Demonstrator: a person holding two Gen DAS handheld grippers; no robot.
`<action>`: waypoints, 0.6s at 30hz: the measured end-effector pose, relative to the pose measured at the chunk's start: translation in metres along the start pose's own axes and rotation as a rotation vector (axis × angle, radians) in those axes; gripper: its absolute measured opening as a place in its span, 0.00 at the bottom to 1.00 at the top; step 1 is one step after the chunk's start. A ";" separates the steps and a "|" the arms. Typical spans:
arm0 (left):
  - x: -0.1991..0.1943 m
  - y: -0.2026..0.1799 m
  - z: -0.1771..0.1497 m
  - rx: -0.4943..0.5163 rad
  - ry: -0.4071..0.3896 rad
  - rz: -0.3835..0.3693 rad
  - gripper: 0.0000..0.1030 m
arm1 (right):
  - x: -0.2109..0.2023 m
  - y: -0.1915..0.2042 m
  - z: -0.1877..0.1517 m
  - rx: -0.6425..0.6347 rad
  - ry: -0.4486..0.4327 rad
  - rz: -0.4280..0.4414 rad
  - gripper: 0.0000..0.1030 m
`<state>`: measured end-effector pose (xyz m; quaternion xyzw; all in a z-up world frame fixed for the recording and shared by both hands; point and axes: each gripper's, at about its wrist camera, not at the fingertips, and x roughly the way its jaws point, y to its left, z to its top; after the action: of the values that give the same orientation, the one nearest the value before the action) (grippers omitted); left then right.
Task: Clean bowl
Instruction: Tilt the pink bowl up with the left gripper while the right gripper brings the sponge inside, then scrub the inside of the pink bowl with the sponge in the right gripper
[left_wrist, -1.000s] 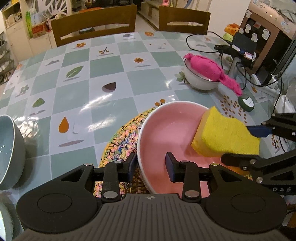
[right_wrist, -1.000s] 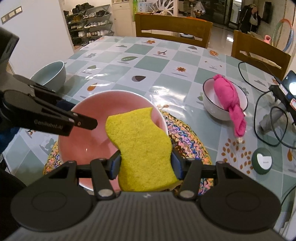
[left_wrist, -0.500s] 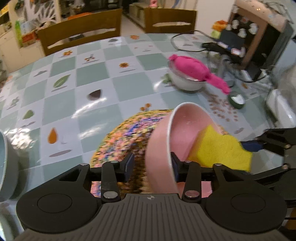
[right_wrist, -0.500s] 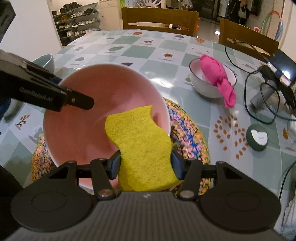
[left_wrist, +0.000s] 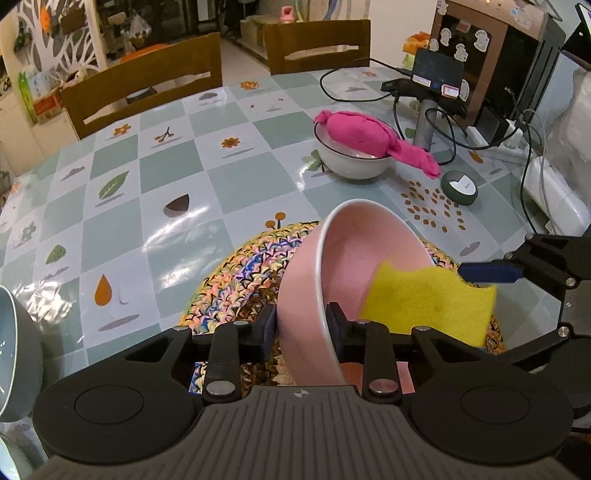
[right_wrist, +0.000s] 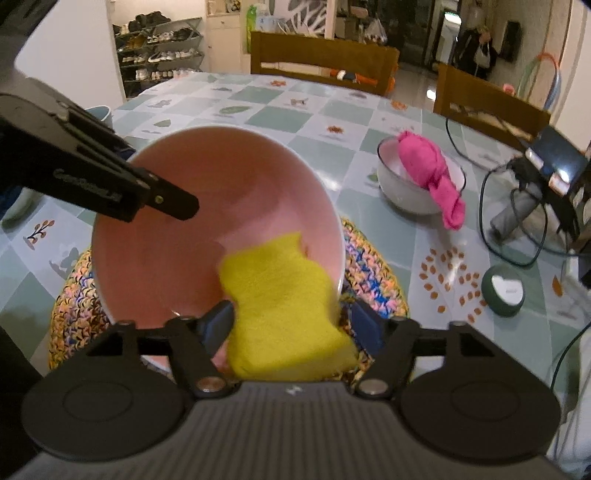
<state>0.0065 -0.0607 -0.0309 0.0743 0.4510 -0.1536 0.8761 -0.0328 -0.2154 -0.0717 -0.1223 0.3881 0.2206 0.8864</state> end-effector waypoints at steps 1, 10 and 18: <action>0.000 0.000 0.000 0.002 -0.001 0.000 0.31 | -0.001 0.001 0.001 -0.011 -0.012 -0.004 0.72; -0.001 -0.004 0.003 0.024 -0.016 -0.007 0.31 | 0.003 0.006 0.008 -0.134 -0.043 0.005 0.63; 0.000 -0.005 0.005 0.030 -0.022 -0.016 0.31 | 0.021 -0.001 0.008 -0.145 0.005 0.052 0.54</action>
<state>0.0086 -0.0663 -0.0282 0.0823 0.4397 -0.1681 0.8784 -0.0145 -0.2069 -0.0814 -0.1767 0.3763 0.2709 0.8682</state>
